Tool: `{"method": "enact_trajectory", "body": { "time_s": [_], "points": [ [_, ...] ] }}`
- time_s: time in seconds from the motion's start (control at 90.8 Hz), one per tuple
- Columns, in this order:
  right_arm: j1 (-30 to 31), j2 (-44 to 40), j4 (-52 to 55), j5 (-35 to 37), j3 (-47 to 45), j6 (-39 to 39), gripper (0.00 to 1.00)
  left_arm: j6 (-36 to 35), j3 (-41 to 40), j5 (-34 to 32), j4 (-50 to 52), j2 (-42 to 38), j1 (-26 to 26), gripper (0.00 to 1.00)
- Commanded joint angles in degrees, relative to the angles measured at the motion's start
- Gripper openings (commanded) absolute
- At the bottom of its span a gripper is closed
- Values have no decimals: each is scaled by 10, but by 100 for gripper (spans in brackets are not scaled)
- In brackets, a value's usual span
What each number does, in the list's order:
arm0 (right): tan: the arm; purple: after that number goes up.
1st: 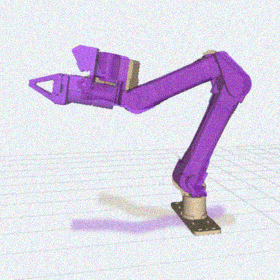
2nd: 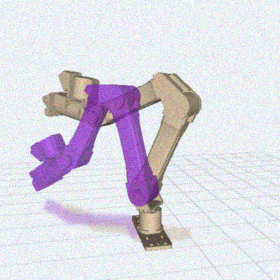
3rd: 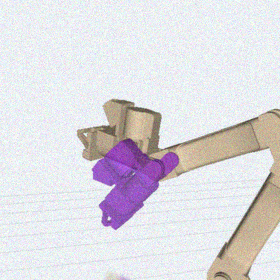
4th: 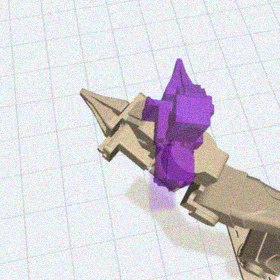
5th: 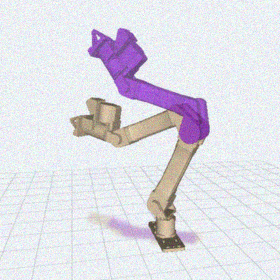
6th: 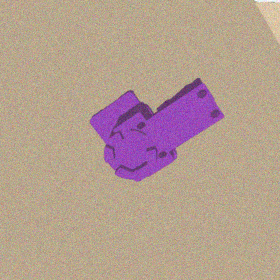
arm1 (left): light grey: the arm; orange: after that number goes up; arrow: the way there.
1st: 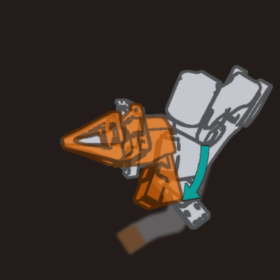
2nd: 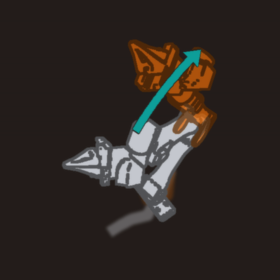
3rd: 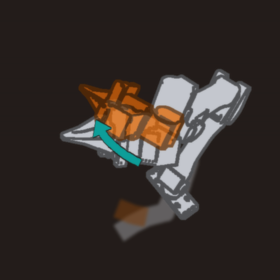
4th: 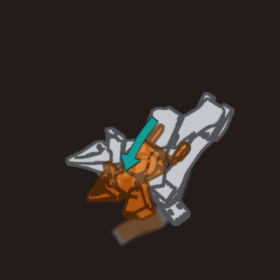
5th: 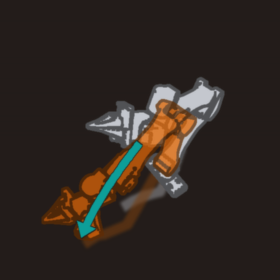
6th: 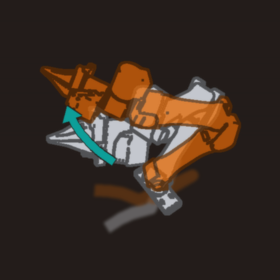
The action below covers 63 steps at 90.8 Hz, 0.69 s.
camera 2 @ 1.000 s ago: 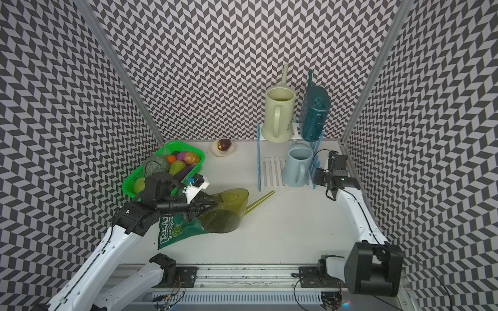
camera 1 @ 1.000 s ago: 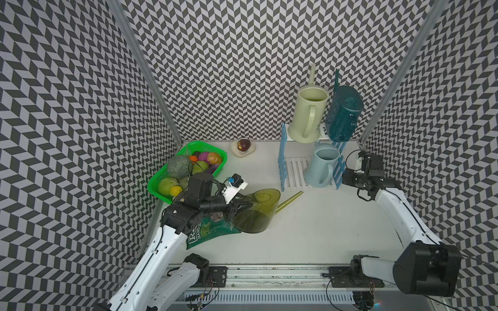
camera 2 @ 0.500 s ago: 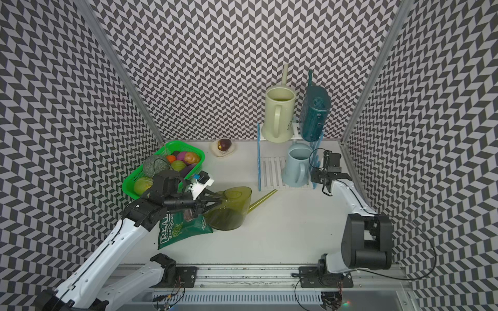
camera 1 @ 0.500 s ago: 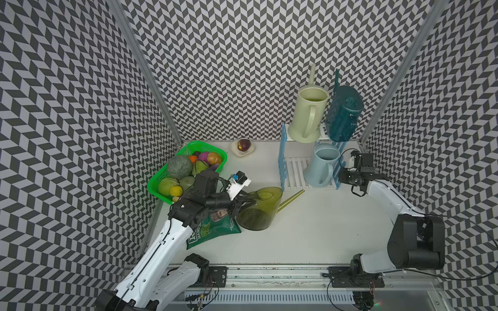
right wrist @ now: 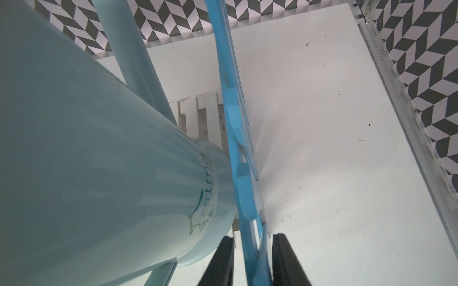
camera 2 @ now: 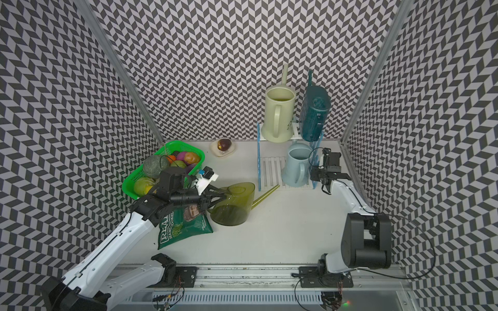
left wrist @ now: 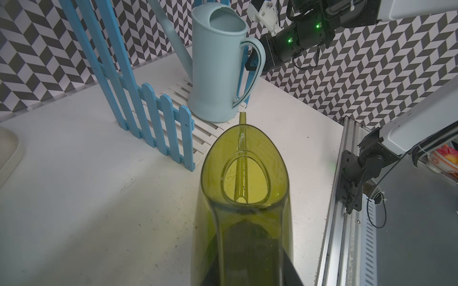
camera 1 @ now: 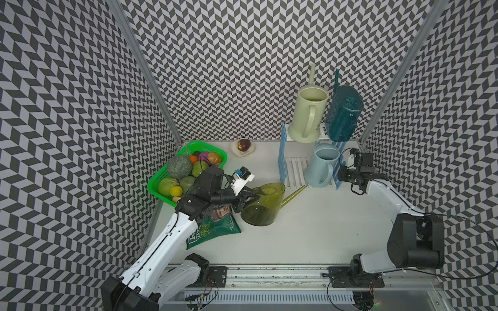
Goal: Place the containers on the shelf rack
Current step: 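Place the container on the shelf.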
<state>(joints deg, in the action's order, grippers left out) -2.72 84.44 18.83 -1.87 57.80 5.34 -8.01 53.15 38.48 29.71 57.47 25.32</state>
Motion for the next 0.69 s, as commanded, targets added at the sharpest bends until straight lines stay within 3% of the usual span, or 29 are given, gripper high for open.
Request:
{"method": "enact_trajectory", "body": {
  "time_s": [0.0,0.683],
  "points": [
    [27,-17,-33,-18,-2,3,28,26,6,-11,-61,0,11,0],
    [107,-57,-32,68,-38,123,27,133,-23,-167,-174,14,40,0]
  ]
}}
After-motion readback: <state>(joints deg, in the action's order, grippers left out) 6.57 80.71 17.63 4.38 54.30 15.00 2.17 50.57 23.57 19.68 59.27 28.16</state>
